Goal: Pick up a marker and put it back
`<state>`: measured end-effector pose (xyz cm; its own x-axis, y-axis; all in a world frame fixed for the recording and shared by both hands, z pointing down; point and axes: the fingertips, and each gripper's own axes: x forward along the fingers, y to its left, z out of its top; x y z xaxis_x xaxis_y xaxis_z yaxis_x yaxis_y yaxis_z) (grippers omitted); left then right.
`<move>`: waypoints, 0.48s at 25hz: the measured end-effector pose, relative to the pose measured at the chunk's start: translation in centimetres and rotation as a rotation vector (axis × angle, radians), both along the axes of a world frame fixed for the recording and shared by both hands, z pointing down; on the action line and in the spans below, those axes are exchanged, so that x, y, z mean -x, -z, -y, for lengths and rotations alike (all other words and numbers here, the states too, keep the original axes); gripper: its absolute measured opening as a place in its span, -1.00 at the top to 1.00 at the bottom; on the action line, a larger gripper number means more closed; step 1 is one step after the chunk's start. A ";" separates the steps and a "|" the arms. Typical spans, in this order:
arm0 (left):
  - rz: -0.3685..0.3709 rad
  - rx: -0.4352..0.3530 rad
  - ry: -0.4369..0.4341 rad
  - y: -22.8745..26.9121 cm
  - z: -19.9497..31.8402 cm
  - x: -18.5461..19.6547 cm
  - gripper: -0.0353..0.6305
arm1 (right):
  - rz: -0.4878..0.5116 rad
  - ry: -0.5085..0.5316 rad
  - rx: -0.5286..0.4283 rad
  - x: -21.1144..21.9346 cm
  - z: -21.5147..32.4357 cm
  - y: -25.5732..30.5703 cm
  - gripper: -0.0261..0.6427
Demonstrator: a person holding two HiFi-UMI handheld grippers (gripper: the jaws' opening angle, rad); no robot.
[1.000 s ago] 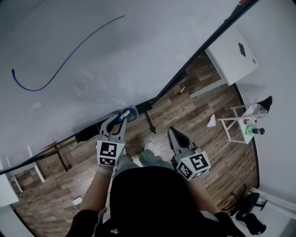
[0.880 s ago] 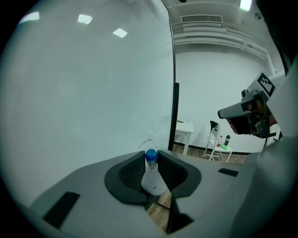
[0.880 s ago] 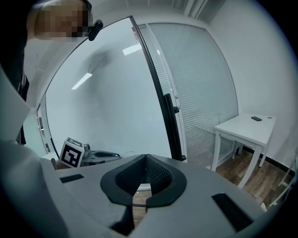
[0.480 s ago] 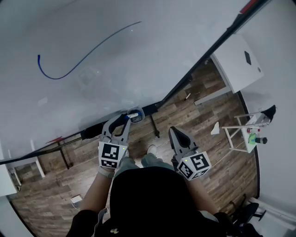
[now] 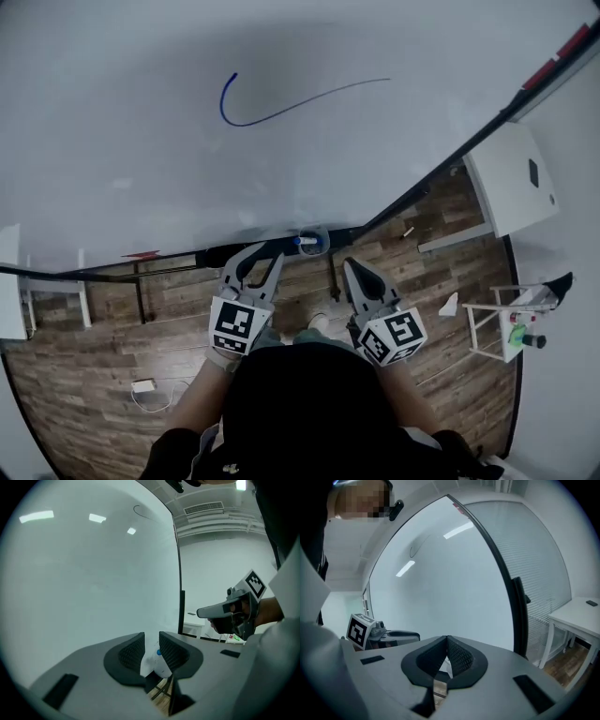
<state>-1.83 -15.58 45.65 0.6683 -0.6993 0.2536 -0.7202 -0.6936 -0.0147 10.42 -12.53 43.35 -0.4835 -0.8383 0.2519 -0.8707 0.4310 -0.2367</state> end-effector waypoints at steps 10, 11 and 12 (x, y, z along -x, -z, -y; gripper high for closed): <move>-0.005 -0.003 0.151 1.2 -1.9 6.3 0.60 | 0.005 0.196 -0.029 7.1 1.0 1.2 0.84; -0.005 -0.006 0.166 1.3 -2.1 6.9 0.60 | 0.004 0.211 -0.031 7.7 1.0 1.2 0.84; -0.004 -0.012 0.181 1.5 -2.3 7.5 0.60 | 0.003 0.225 -0.034 8.3 1.0 1.3 0.84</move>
